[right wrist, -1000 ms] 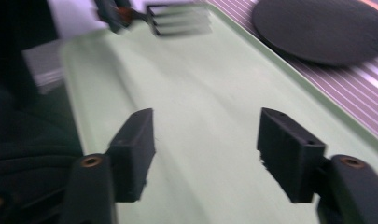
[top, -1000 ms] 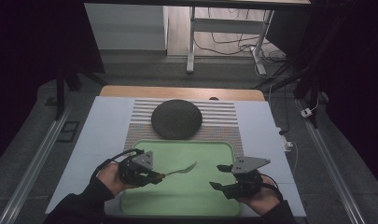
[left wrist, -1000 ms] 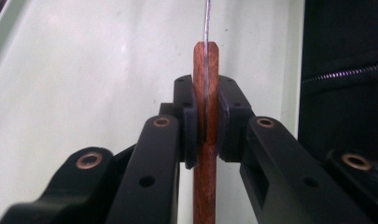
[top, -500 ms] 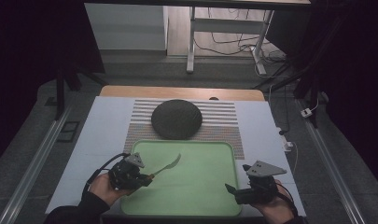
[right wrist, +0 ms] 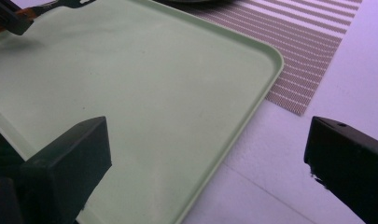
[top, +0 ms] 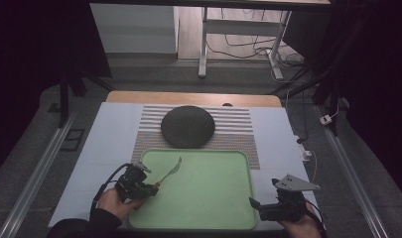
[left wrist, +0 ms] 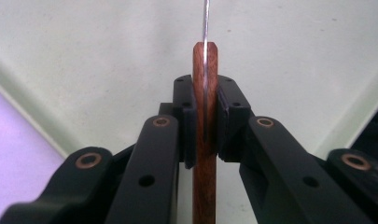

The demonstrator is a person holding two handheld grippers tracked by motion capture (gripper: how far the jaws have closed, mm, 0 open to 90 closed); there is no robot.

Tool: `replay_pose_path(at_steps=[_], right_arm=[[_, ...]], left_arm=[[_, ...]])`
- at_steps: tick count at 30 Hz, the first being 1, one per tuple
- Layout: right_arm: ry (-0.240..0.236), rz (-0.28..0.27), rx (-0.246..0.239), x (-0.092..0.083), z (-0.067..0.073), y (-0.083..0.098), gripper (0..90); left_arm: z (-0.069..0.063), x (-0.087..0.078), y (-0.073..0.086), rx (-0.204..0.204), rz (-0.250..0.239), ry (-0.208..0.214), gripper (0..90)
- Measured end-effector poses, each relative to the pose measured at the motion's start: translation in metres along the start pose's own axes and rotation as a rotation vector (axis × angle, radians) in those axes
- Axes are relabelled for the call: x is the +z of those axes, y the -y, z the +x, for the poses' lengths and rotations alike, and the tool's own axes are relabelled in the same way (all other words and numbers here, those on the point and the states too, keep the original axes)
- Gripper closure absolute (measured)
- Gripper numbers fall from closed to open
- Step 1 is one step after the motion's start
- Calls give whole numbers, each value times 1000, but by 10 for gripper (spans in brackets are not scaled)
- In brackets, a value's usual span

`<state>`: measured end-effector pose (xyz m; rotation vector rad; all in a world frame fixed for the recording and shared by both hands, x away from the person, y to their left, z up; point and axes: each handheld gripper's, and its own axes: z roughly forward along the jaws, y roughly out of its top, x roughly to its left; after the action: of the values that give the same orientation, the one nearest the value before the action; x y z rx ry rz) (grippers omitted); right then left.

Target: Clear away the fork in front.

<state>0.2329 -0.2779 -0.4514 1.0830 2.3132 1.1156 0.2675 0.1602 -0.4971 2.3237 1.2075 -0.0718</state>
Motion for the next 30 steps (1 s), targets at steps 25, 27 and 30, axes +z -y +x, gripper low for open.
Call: replay_pose_path(at_steps=[25, 27, 30], right_arm=[[4, 26, 47, -10, -6, 6, 3], [6, 26, 47, -10, -6, 6, 3], [8, 28, 44, -10, -6, 7, 2]], left_arm=[[6, -1, -5, -68, -27, -84, 691], [8, -3, -10, -39, -41, -79, 740], [12, -4, -19, -6, -61, -66, 812]])
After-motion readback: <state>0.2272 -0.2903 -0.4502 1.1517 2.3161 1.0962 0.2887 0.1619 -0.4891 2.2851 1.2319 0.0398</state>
